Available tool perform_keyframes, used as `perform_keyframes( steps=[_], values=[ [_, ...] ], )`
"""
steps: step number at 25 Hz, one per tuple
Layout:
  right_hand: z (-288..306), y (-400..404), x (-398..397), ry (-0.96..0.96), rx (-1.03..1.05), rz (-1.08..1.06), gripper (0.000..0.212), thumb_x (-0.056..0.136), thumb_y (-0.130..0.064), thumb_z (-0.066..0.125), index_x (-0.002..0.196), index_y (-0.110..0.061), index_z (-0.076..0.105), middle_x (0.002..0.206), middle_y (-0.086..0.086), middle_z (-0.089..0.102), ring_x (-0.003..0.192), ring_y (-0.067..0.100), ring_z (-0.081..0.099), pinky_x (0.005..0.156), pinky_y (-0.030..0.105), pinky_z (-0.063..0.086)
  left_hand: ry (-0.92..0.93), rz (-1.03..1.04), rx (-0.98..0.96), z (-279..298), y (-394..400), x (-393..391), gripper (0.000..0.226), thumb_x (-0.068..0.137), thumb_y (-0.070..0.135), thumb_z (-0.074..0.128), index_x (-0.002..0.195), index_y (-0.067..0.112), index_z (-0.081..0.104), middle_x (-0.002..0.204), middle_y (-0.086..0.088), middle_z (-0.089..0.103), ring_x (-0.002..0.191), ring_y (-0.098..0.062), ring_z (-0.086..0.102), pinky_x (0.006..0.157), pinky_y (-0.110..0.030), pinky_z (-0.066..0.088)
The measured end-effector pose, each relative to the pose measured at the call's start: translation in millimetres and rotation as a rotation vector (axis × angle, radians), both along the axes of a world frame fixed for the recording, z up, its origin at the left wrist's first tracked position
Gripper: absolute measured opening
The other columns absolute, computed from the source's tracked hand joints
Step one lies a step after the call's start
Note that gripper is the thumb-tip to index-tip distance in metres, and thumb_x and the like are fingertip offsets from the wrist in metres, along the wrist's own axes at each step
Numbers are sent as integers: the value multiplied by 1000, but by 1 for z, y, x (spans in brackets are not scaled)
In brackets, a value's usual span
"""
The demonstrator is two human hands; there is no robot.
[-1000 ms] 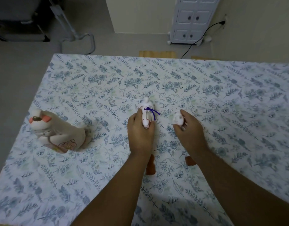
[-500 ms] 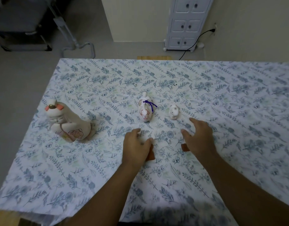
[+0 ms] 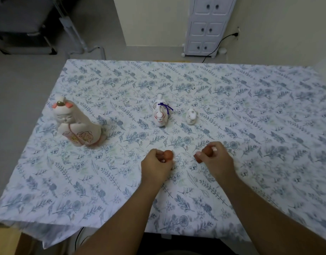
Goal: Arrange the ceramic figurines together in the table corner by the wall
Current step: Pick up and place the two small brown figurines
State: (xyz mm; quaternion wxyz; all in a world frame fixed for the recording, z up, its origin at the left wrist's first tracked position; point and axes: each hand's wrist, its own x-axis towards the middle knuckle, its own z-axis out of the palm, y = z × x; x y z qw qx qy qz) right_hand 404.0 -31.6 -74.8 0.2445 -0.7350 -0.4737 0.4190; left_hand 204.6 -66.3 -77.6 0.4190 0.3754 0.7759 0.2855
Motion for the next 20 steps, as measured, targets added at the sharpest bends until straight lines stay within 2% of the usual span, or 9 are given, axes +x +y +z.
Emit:
perform_keyframes(
  steps=[3, 6, 8, 10, 12, 14, 18, 20],
  values=[
    [3, 0, -8, 130, 17, 36, 45, 79, -8, 82, 116, -23, 60, 101, 2, 71, 73, 2, 70, 58, 11, 51, -13, 41, 50, 3, -2, 3, 28, 74, 16, 84, 89, 25, 62, 81, 12, 67, 72, -1, 65, 53, -6, 47],
    [4, 3, -17, 146, 56, 128, 59, 76, 0, 81, 126, -24, 59, 108, -3, 66, 86, -1, 66, 64, 4, 51, -51, 79, 135, -1, 0, 5, 35, 75, 19, 84, 100, 29, 62, 85, 10, 71, 78, -4, 70, 69, -22, 58],
    [5, 7, -22, 148, 82, 192, 57, 77, 2, 79, 126, -24, 62, 107, -7, 64, 92, -6, 63, 70, 1, 48, -48, 63, 196, -3, 5, 4, 45, 76, 16, 85, 115, 26, 64, 91, 11, 69, 84, -3, 68, 77, -22, 56],
    [5, 12, -26, 146, 121, 273, 51, 80, 6, 75, 122, -21, 66, 104, -10, 64, 91, -13, 63, 75, 1, 47, -36, 51, 255, -5, 13, 5, 49, 76, 15, 86, 120, 22, 67, 99, 9, 68, 92, -4, 66, 83, -20, 53],
    [1, 16, -28, 138, 166, 365, 50, 82, 9, 71, 121, -22, 67, 109, -10, 64, 97, -13, 63, 82, 5, 49, -16, 36, 292, -9, 18, 7, 38, 71, 16, 89, 104, 24, 70, 101, 8, 66, 94, -7, 65, 83, -23, 54],
    [-9, 15, -28, 128, 189, 413, 49, 83, 8, 70, 120, -25, 66, 113, -9, 65, 103, -4, 66, 88, 12, 52, -6, 31, 278, -15, 17, 9, 35, 68, 18, 91, 90, 26, 64, 95, 8, 66, 90, -7, 65, 78, -23, 55],
    [-19, 13, -27, 145, 175, 338, 43, 79, 4, 77, 115, -18, 65, 102, -11, 69, 95, -7, 67, 82, 13, 55, -33, 16, 253, -26, 8, 8, 33, 71, 11, 90, 84, 19, 61, 86, 5, 70, 82, -5, 67, 71, -14, 53],
    [-21, 13, -29, 128, 171, 327, 34, 78, 4, 77, 101, -19, 68, 93, -9, 70, 88, -4, 69, 79, 15, 56, -16, -13, 247, -27, 10, 6, 31, 71, 12, 90, 80, 23, 63, 83, 7, 70, 78, -4, 66, 69, -15, 52]
  ],
)
